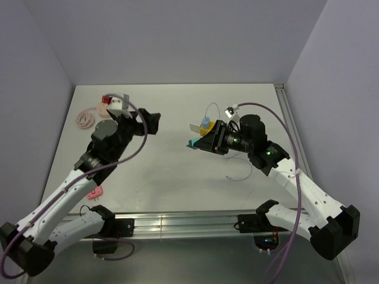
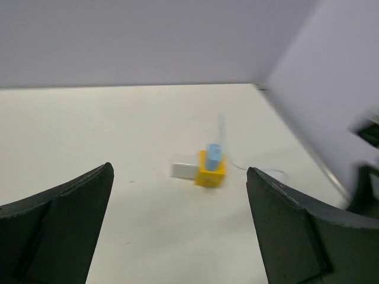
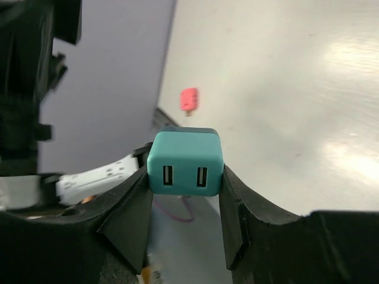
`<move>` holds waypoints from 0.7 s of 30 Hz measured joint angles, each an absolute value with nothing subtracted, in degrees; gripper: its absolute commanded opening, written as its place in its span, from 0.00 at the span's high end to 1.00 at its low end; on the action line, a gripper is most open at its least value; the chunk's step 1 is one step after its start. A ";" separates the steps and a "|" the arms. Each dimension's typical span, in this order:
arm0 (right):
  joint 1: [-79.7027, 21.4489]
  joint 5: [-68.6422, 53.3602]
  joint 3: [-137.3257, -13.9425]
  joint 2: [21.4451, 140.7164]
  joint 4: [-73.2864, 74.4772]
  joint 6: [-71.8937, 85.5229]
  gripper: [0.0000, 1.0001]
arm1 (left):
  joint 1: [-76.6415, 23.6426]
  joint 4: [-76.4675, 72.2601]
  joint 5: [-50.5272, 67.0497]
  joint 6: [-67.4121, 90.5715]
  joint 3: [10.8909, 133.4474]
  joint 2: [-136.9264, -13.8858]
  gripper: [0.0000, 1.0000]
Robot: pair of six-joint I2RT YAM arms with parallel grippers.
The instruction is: Insert the plug
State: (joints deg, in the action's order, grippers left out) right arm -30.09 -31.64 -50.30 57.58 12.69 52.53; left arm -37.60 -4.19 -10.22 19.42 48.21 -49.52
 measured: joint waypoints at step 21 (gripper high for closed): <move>-30.06 -25.89 -46.87 55.99 18.44 38.48 1.00 | 5.67 15.99 -25.69 35.18 83.44 -109.23 0.34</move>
State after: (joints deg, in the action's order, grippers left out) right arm -30.06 -25.89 -46.87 55.99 18.44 38.48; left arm 5.67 15.99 -25.69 35.18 83.44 -109.23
